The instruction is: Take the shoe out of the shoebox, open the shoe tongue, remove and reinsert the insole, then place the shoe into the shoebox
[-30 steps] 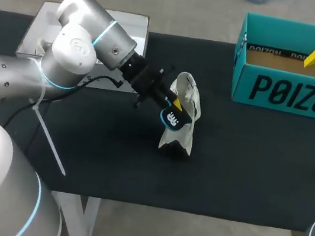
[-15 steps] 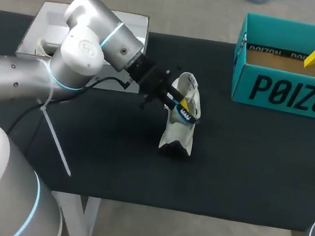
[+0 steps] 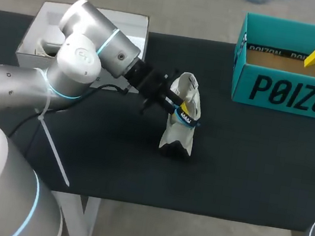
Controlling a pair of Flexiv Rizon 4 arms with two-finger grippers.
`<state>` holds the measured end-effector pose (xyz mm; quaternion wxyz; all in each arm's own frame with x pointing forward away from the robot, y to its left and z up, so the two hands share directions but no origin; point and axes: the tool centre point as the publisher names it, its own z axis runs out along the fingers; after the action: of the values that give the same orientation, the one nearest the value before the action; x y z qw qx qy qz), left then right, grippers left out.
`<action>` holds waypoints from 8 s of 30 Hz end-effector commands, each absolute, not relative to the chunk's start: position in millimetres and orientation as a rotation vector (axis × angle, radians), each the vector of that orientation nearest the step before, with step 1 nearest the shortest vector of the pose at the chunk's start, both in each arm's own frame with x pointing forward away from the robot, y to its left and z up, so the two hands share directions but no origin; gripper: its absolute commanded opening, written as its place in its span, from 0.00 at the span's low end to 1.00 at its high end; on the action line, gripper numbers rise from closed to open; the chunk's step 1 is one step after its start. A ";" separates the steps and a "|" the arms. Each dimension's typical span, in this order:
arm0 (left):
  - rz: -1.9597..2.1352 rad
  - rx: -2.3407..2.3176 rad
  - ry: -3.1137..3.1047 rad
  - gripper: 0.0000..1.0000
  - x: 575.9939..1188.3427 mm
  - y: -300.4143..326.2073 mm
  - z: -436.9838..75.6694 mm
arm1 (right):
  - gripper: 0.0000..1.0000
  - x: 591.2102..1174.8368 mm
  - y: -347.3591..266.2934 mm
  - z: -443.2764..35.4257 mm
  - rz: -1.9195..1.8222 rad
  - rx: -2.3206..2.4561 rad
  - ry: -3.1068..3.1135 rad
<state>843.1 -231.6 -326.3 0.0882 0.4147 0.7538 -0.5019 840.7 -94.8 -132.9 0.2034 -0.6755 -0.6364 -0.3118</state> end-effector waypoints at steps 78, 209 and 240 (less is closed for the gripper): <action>-1.082 1.209 2.204 0.00 874.5 -220.1 -343.5 | 1.00 840.0 -94.7 -132.8 -0.868 -1.888 -1.775; -1.091 1.181 2.305 0.57 870.9 -218.0 -345.9 | 1.00 840.0 -94.7 -132.8 -0.868 -1.888 -1.775; -1.167 1.277 2.331 0.00 857.8 -222.6 -353.0 | 1.00 840.0 -94.7 -132.8 -0.868 -1.888 -1.775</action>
<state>855.0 -220.1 -352.6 0.1259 0.4339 0.7975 -0.3998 840.7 -95.0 -132.7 0.2033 -0.6756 -0.6365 -0.3116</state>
